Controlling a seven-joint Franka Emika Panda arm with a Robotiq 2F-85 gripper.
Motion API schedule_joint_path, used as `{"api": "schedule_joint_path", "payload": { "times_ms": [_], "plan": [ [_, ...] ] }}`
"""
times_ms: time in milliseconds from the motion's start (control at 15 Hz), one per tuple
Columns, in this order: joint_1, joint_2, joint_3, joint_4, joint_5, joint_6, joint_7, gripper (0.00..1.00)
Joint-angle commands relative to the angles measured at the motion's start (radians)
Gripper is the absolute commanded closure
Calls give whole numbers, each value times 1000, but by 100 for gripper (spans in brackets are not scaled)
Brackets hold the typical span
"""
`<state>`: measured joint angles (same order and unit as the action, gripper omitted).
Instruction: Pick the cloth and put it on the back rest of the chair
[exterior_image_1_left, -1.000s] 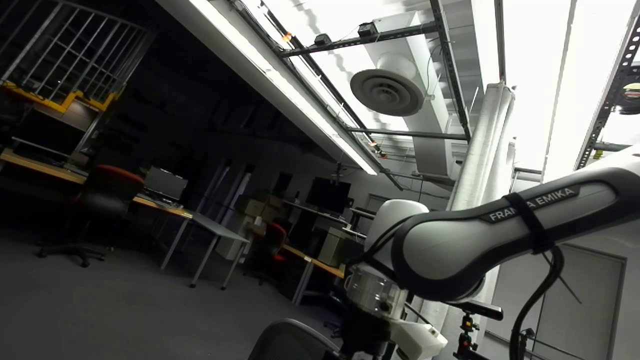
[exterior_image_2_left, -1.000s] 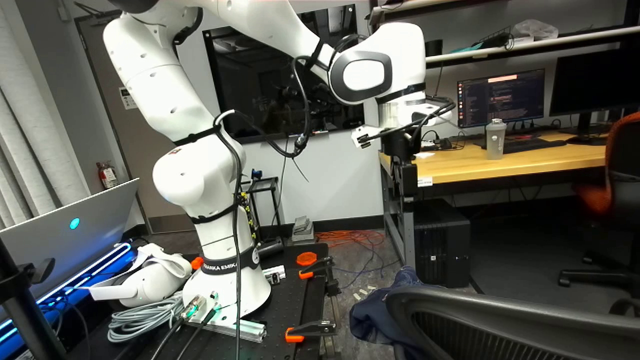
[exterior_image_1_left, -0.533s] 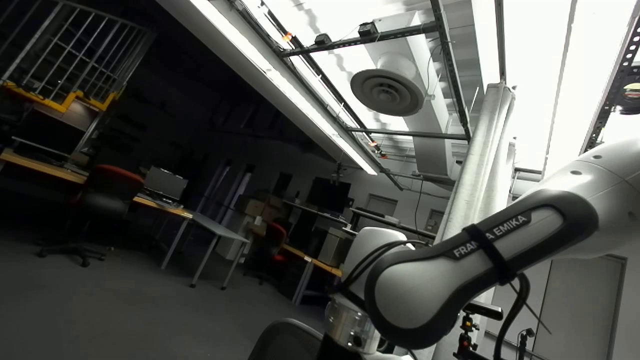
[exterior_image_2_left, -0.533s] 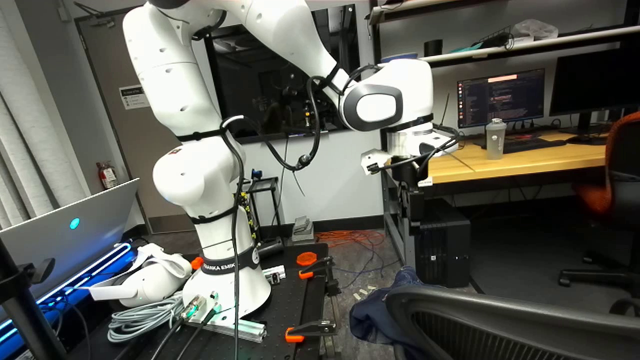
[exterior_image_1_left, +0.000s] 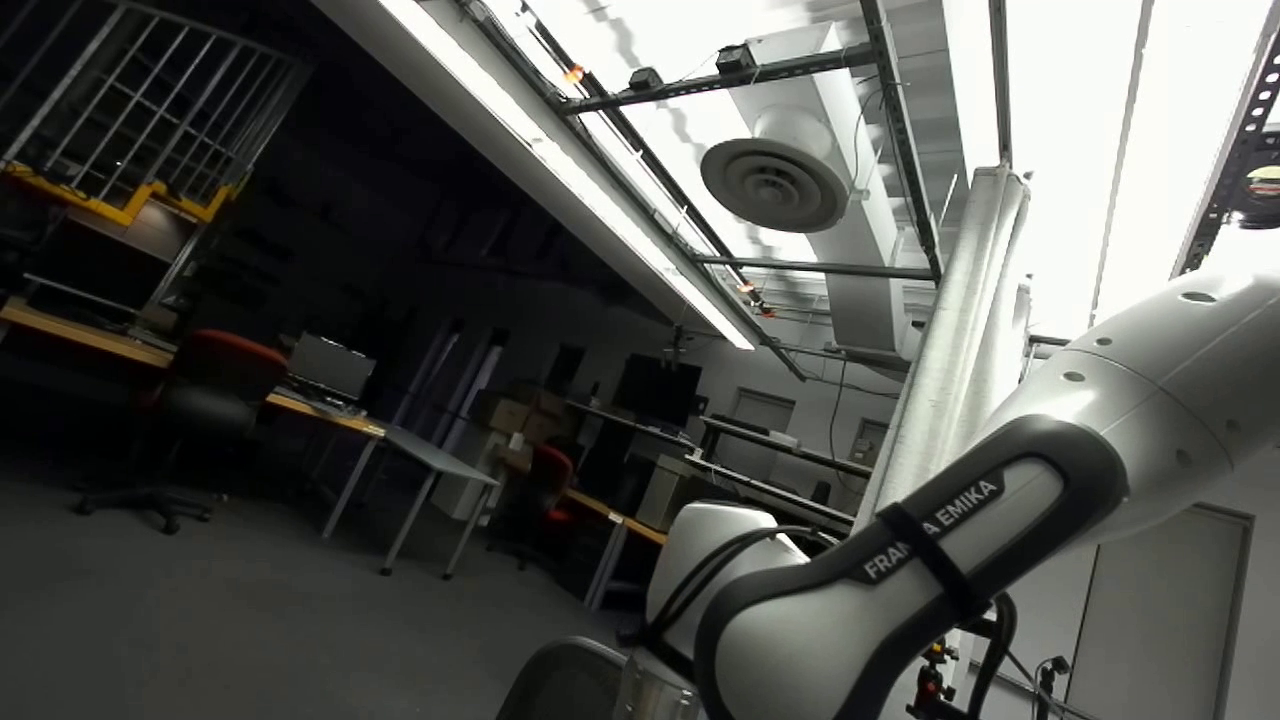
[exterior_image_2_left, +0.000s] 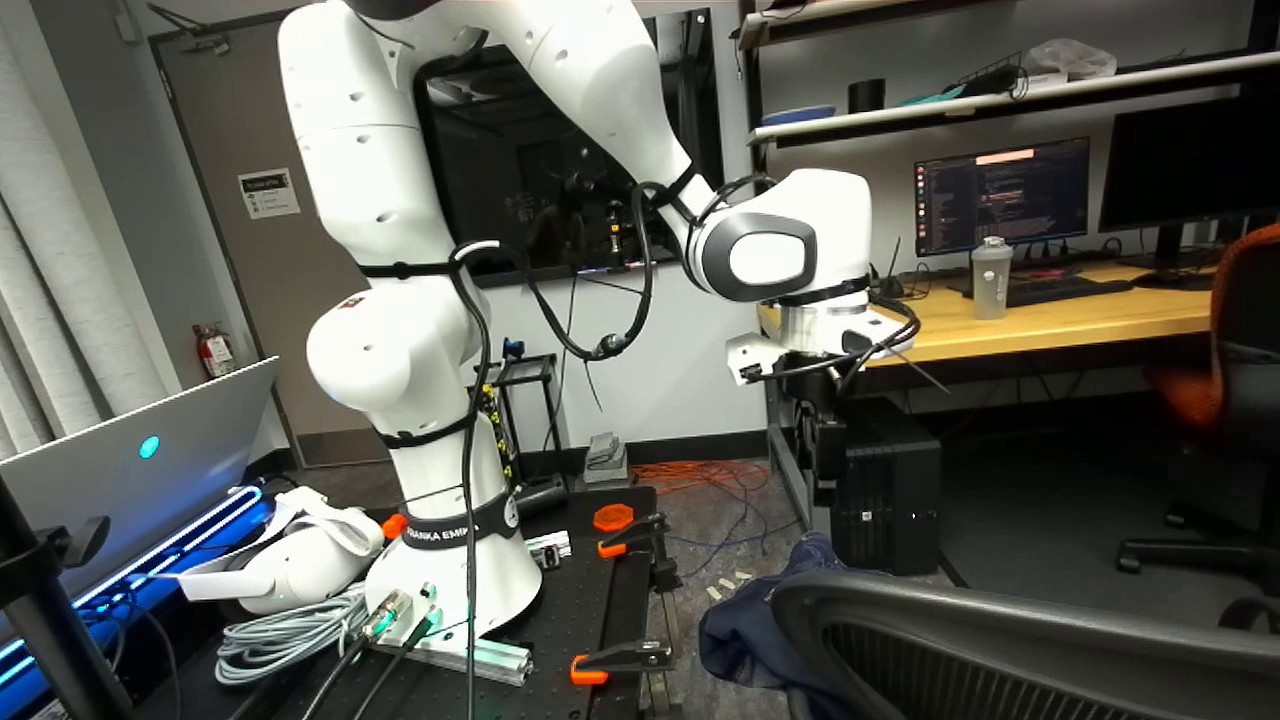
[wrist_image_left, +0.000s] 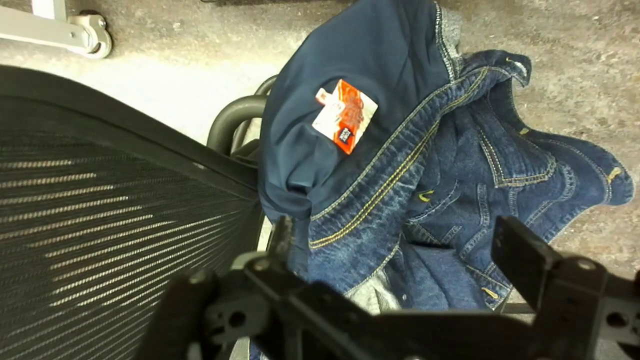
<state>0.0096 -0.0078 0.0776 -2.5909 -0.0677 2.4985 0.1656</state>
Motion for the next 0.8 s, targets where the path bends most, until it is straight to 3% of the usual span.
{"api": "schedule_joint_path", "payload": {
  "times_ms": [0, 733],
  "plan": [
    [19, 67, -8, 25, -24, 38, 47, 0],
    [25, 52, -13, 19, 2, 23, 13, 0]
  ]
}}
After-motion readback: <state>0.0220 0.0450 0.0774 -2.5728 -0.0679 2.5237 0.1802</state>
